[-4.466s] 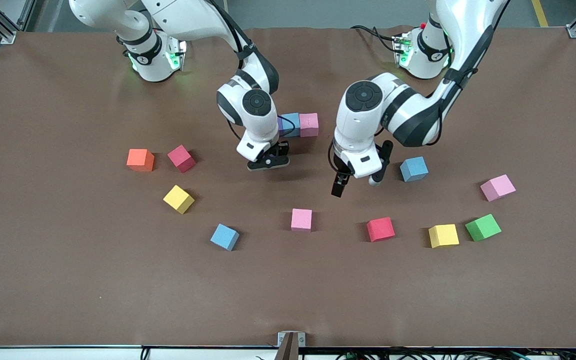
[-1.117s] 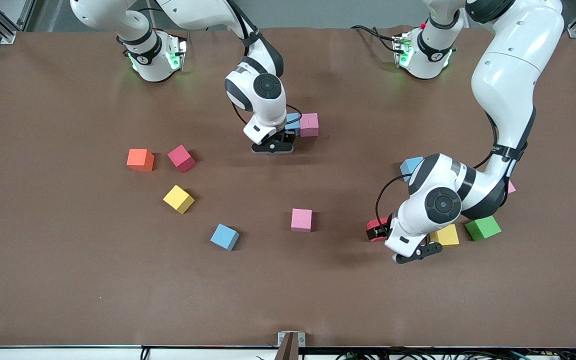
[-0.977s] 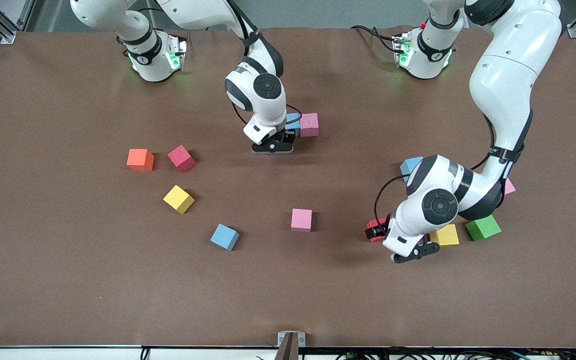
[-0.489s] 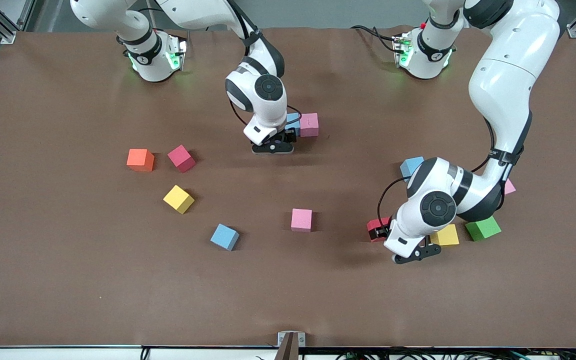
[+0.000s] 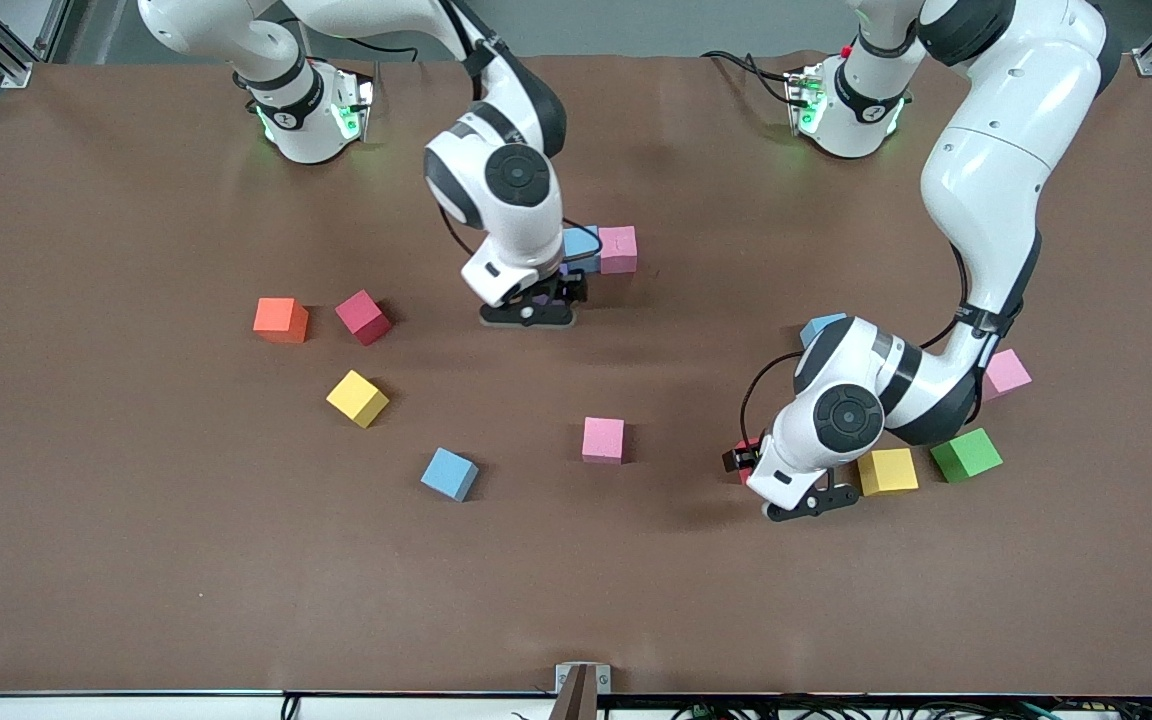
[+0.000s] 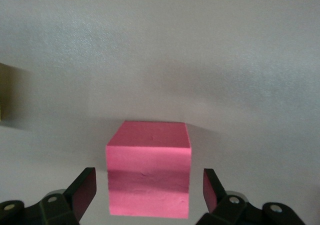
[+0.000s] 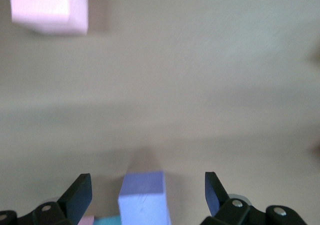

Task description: Arrange 11 blocks into digit 3

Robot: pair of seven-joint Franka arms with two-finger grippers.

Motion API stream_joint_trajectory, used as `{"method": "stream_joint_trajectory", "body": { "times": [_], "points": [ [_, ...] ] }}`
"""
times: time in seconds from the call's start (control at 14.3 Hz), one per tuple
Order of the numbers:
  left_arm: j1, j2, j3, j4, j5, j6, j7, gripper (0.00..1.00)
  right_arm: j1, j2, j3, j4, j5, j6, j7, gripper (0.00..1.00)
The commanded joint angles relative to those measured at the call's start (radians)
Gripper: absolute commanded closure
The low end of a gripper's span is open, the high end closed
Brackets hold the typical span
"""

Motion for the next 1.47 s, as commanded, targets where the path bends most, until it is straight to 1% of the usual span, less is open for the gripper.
{"method": "stream_joint_trajectory", "body": {
  "times": [0.0, 0.14, 0.28, 0.49, 0.63, 0.7, 0.77, 0.98, 1.05, 1.12, 1.19, 1.4],
  "points": [
    [-0.002, 0.003, 0.004, 0.015, 0.022, -0.006, 0.018, 0.06, -0.067, -0.009, -0.037, 0.008, -0.011, 0.004, -0.009, 0.0],
    [-0.002, 0.005, 0.006, 0.015, 0.02, -0.004, 0.019, 0.07, -0.116, 0.003, -0.051, 0.037, -0.011, 0.006, -0.015, 0.0],
    [0.001, 0.014, 0.006, 0.018, 0.019, 0.005, 0.019, 0.07, -0.144, 0.074, -0.049, 0.106, 0.004, 0.006, 0.0, 0.0],
    [0.001, 0.022, 0.006, 0.018, 0.019, 0.017, 0.019, 0.1, -0.179, 0.231, -0.049, 0.282, 0.001, 0.003, 0.06, 0.0],
    [0.004, 0.029, 0.006, 0.018, 0.019, 0.035, 0.019, 0.14, -0.196, 0.336, -0.051, 0.36, -0.008, 0.011, 0.063, 0.0],
    [0.003, 0.032, 0.006, 0.018, 0.019, 0.038, 0.019, 0.17, -0.217, 0.376, -0.051, 0.4, -0.009, 0.014, 0.055, 0.0],
    [0.004, 0.032, 0.006, 0.018, 0.017, 0.04, 0.019, 0.22, -0.234, 0.401, -0.051, 0.428, -0.011, 0.015, 0.049, 0.0],
    [-0.001, 0.028, 0.006, 0.021, 0.016, 0.04, 0.008, 0.44, -0.273, 0.427, -0.049, 0.444, -0.008, 0.04, 0.0, 0.0],
    [-0.001, 0.022, 0.006, 0.021, 0.016, 0.039, 0.008, 0.53, -0.276, 0.436, -0.049, 0.444, -0.009, 0.061, -0.004, 0.0],
    [0.001, 0.016, 0.004, 0.021, 0.016, 0.037, 0.008, 0.57, -0.286, 0.45, -0.049, 0.444, -0.008, 0.087, -0.009, 0.0],
    [0.006, -0.001, 0.004, 0.023, 0.016, 0.034, 0.007, 0.57, -0.293, 0.459, -0.049, 0.444, -0.008, 0.112, -0.009, 0.0],
    [0.009, -0.059, -0.002, 0.023, 0.002, 0.023, -0.005, 0.56, -0.293, 0.474, -0.049, 0.444, -0.006, 0.123, 0.002, 0.01]
  ]
}}
